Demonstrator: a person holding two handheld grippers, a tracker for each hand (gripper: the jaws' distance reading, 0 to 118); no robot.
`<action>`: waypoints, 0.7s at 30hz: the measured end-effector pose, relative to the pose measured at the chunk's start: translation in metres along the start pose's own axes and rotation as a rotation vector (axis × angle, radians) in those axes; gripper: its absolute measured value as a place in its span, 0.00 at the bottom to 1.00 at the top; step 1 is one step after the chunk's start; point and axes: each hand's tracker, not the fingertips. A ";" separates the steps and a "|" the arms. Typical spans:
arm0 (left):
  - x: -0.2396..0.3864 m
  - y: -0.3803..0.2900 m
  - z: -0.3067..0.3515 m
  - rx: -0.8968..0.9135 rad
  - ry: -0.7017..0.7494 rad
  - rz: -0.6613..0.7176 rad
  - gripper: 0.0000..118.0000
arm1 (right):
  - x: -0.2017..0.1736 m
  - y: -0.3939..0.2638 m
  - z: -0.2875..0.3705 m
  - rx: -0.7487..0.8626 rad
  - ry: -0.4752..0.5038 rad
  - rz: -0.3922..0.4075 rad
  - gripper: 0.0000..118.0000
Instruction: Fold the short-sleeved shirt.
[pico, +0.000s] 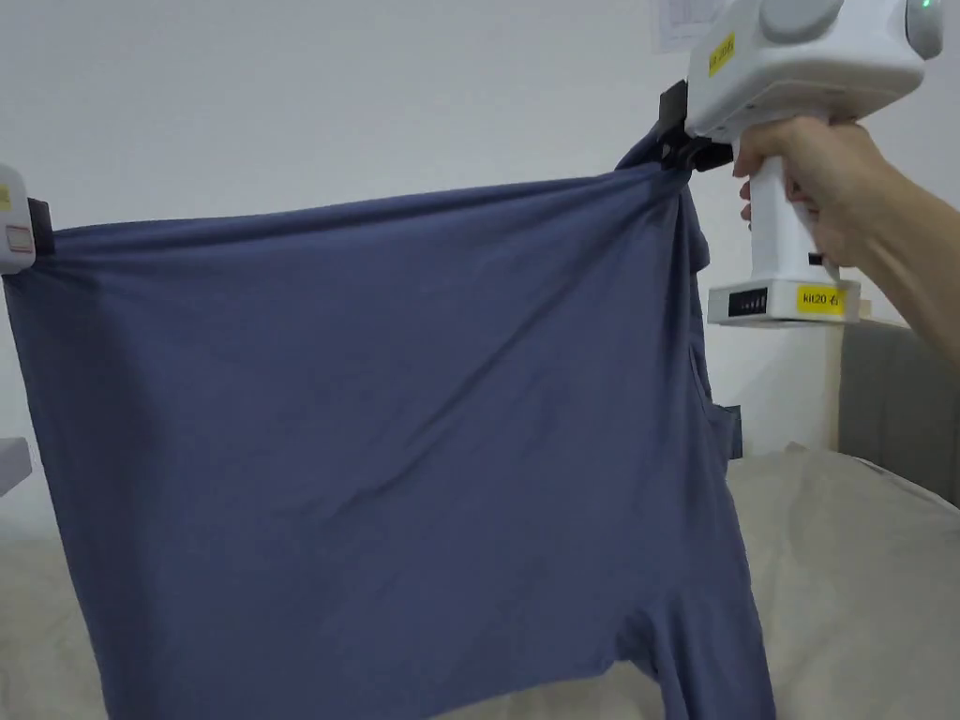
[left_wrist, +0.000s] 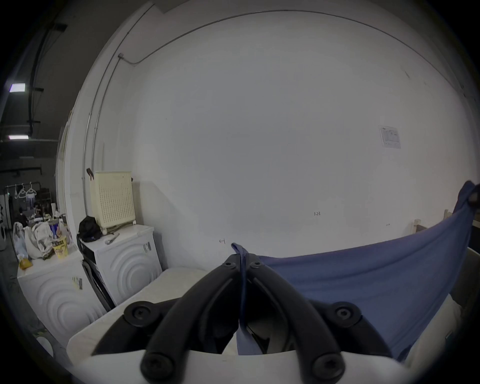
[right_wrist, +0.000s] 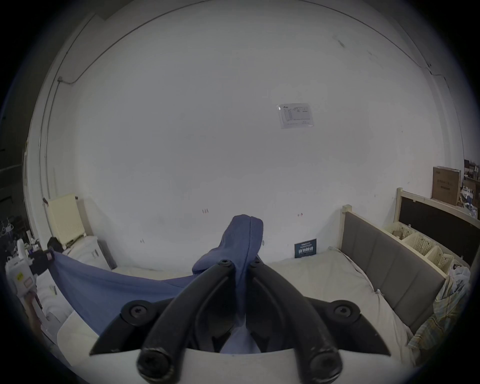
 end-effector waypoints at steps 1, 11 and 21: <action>0.002 0.003 -0.005 0.011 -0.004 0.002 0.02 | -0.002 0.005 -0.003 0.009 -0.001 -0.004 0.03; 0.018 -0.010 -0.037 0.092 -0.010 0.026 0.02 | -0.005 -0.006 -0.013 0.059 -0.036 0.052 0.03; 0.047 -0.149 -0.075 -0.190 -0.031 -0.054 0.02 | 0.051 -0.165 -0.113 -0.259 -0.037 0.077 0.03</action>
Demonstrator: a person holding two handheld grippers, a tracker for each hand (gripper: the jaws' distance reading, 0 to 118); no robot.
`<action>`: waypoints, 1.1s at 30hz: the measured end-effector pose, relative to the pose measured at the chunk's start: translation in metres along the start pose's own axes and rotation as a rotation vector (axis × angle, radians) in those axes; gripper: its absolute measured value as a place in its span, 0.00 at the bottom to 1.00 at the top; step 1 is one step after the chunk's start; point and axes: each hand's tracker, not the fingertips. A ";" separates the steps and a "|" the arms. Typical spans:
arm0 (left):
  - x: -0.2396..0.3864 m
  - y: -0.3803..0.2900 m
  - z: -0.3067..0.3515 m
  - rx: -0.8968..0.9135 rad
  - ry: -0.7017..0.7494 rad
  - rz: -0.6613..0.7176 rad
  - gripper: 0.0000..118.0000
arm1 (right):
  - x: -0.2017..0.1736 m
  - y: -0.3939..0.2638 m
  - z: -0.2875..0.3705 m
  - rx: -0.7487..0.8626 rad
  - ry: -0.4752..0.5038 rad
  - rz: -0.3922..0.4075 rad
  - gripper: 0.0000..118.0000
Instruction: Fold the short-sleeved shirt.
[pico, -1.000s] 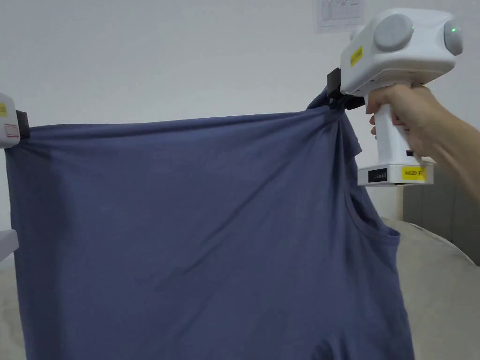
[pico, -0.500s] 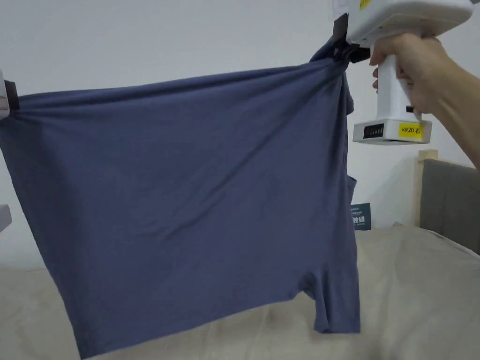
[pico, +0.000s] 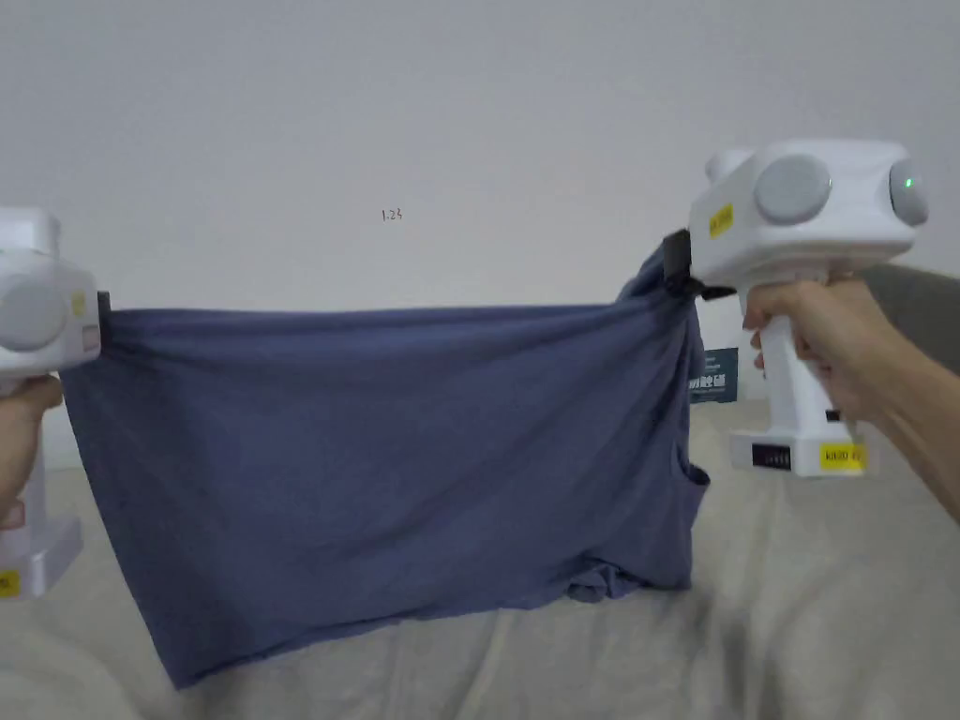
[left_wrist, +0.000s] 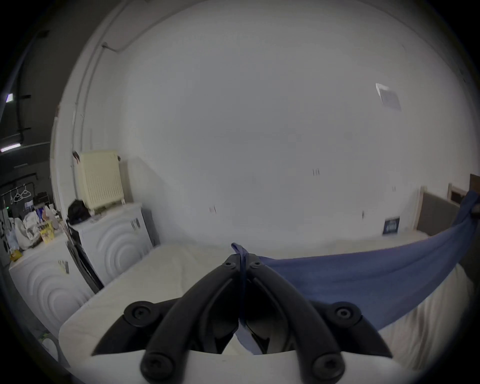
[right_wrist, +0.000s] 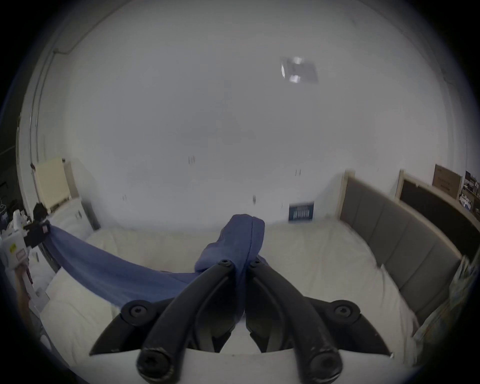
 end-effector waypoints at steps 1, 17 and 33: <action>0.004 -0.022 -0.008 -0.037 -0.001 -0.001 0.02 | 0.005 -0.021 -0.015 -0.047 -0.002 -0.002 0.03; -0.002 -0.256 0.011 -0.430 -0.125 0.040 0.02 | 0.058 -0.293 -0.022 -0.409 -0.024 -0.231 0.03; -0.106 -0.363 0.255 -0.409 -0.126 0.125 0.02 | 0.039 -0.402 0.213 -0.321 0.038 -0.174 0.03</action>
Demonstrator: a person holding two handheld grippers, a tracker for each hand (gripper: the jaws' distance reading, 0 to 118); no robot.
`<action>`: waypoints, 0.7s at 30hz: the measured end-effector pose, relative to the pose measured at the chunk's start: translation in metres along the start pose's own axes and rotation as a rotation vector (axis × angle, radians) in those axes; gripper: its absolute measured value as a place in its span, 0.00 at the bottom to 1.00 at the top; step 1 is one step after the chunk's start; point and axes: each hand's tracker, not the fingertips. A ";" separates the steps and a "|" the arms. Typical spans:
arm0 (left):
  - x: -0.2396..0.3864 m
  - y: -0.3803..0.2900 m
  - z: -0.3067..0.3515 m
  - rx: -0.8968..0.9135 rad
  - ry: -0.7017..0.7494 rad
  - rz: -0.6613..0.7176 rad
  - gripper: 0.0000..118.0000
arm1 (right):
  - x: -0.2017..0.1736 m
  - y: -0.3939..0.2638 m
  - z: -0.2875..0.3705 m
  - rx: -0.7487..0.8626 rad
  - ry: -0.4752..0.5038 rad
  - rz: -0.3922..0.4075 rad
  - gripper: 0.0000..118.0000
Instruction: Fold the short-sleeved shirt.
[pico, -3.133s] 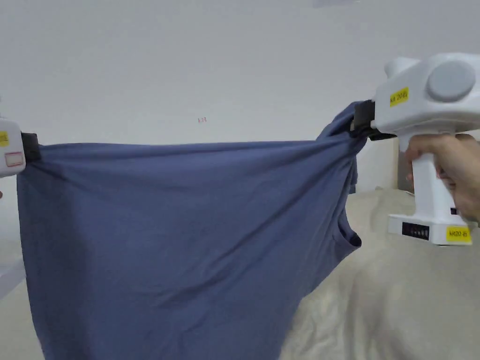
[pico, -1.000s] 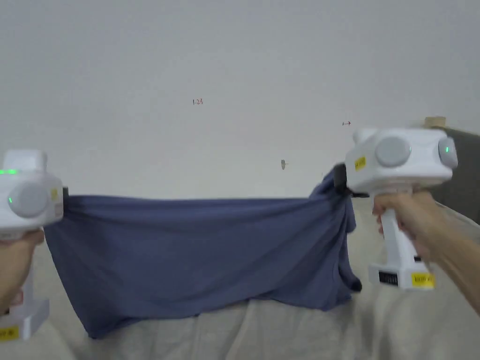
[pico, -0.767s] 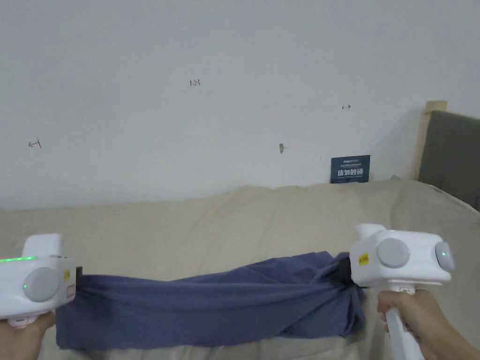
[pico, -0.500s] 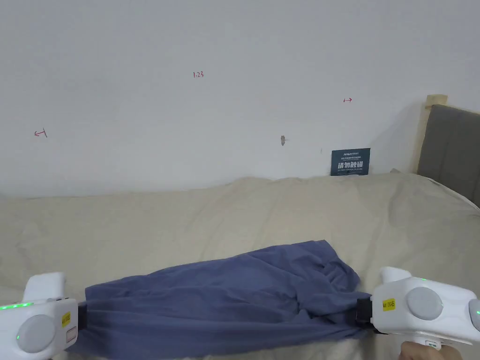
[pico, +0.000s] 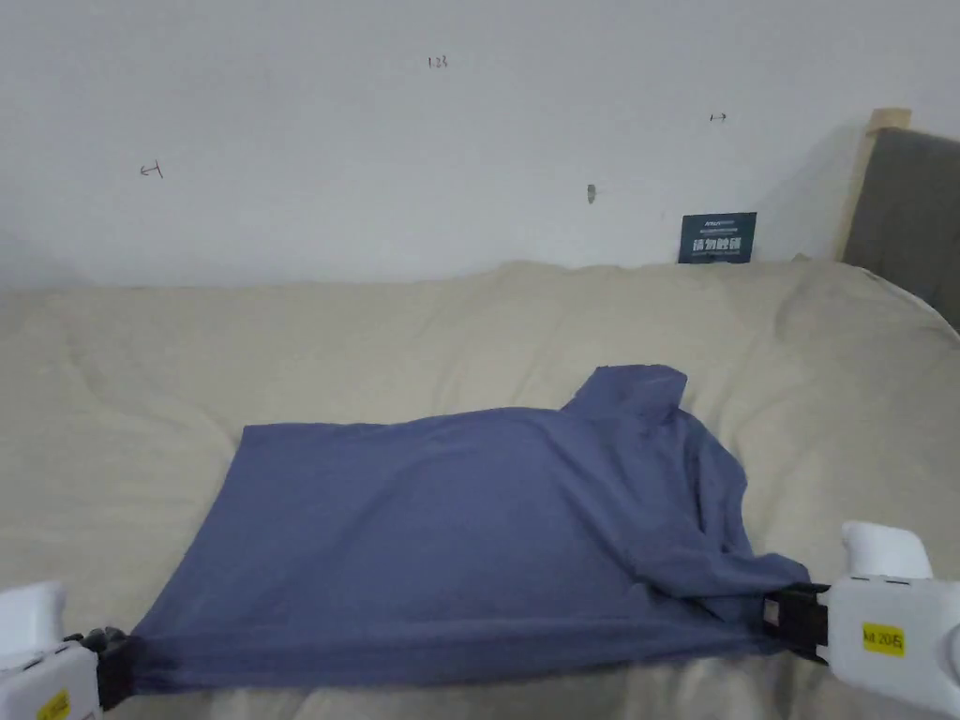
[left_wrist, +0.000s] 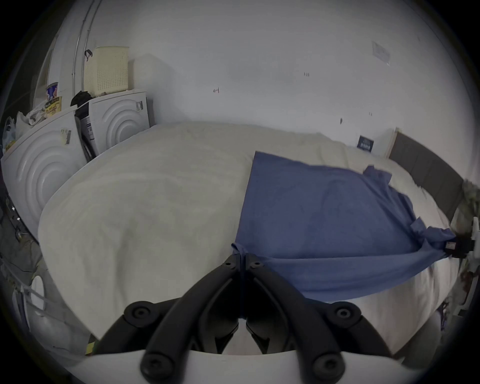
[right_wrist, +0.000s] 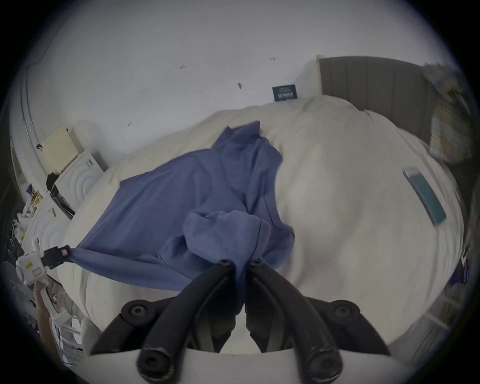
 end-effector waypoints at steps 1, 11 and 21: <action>-0.003 -0.014 0.007 -0.025 0.005 -0.002 0.02 | 0.000 -0.016 0.007 -0.030 0.007 -0.024 0.03; -0.010 -0.066 0.020 -0.081 0.002 -0.040 0.02 | 0.023 -0.086 0.017 -0.040 0.009 -0.145 0.03; -0.008 -0.053 0.051 -0.055 -0.137 -0.017 0.95 | 0.008 -0.087 0.052 0.086 -0.074 0.072 0.78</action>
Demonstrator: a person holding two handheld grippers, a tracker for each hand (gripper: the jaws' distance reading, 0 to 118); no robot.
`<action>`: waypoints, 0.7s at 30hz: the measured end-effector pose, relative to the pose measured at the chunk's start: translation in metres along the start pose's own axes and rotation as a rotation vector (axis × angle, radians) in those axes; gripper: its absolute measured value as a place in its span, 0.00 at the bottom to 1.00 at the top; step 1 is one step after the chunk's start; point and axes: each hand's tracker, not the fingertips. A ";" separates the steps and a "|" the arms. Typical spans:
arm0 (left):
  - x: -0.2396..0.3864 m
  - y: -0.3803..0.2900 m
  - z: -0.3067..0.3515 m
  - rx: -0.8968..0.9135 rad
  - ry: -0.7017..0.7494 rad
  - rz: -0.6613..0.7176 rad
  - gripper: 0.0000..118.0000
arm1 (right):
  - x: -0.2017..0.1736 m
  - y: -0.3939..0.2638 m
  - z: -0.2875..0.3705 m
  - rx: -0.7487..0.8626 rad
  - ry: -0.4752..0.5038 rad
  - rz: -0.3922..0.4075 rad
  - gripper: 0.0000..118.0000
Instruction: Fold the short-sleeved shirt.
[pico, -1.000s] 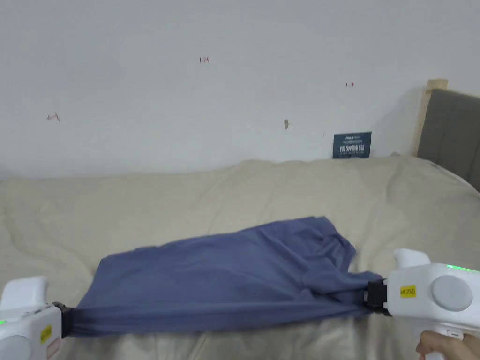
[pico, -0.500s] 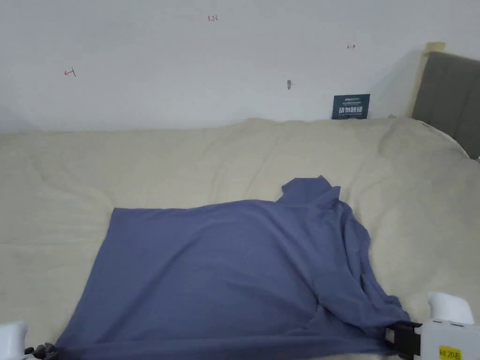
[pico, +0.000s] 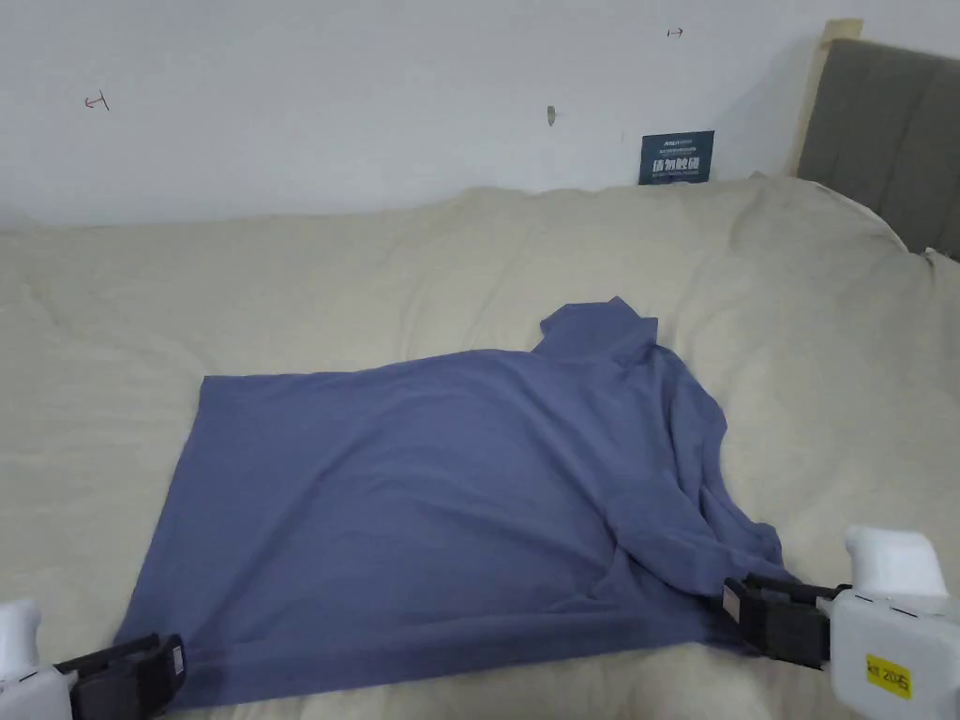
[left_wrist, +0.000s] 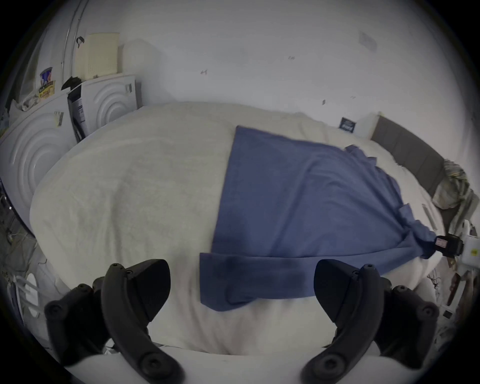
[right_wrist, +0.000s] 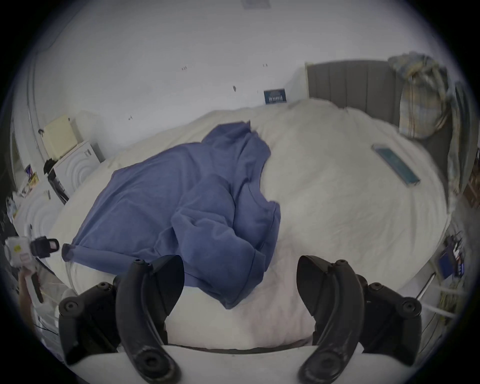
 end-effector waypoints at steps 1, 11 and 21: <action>0.003 0.002 0.009 0.011 -0.006 -0.008 0.95 | -0.003 -0.002 0.009 0.035 -0.005 0.009 0.78; 0.037 -0.017 0.063 0.061 0.001 0.041 0.33 | -0.021 -0.021 0.063 0.091 0.002 0.105 0.15; 0.032 -0.037 0.036 0.016 0.031 0.040 0.00 | -0.016 -0.057 0.031 0.027 0.056 0.021 0.00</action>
